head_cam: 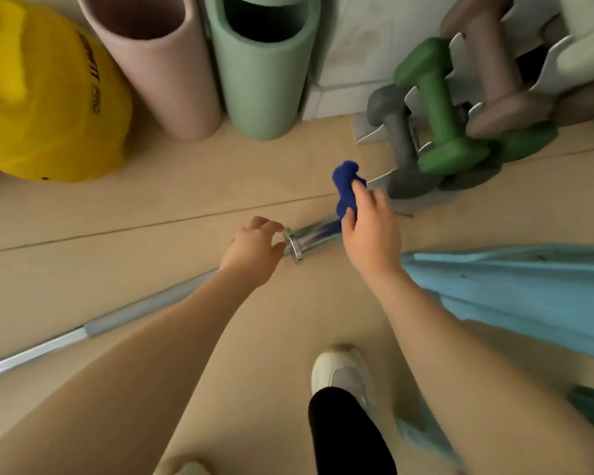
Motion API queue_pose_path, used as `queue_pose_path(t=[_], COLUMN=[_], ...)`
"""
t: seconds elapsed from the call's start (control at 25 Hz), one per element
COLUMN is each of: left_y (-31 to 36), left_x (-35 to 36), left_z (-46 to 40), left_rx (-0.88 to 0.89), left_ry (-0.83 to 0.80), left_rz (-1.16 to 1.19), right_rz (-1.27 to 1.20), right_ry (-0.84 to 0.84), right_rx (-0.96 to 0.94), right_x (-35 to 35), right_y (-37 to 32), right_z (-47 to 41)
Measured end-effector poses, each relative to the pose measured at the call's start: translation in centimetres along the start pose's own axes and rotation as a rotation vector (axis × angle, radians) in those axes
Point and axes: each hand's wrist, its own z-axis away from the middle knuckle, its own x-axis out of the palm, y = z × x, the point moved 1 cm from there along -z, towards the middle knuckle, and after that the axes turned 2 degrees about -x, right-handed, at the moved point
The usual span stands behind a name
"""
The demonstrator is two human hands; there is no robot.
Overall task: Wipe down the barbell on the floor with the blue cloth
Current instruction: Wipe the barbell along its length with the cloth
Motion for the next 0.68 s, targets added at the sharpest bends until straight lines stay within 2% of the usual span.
queue_pose_path(t=[0.04, 0.12, 0.2, 0.28, 0.44, 0.56, 0.64, 0.68], left_y=[-0.1, 0.0, 0.3, 0.6, 1.2, 1.2, 1.4, 1.6], left_x=[1.0, 3.0, 4.0, 4.2, 3.6, 3.5, 3.6, 3.7], left_z=[-1.2, -2.7, -3.4, -3.0, -1.8, -1.9, -1.7, -1.5], left_rx=[0.000, 0.001, 0.008, -0.008, -0.079, -0.135, -0.140, -0.148], left_ry=[-0.014, -0.039, 0.009, 0.063, 0.051, 0.043, 0.057, 0.061], left_rz=[-0.032, -0.095, -0.156, -0.196, -0.179, -0.113, -0.122, -0.128], right_rz=[0.111, 0.234, 0.194, 0.146, 0.189, 0.197, 0.248, 0.258], right_ry=[-0.011, -0.181, -0.346, -0.391, -0.293, -0.420, -0.340, -0.274], right_rx=[-0.109, -0.222, -0.229, -0.225, -0.427, -0.519, -0.415, -0.260], right_x=[1.1, 3.7, 6.0, 6.6, 6.3, 6.3, 6.2, 6.0], right_y=[0.3, 0.5, 0.4, -0.2, -0.3, 1.4, 3.3, 4.3], right_z=[-0.6, -0.5, 0.4, 1.1, 1.2, 0.4, -0.4, -1.1])
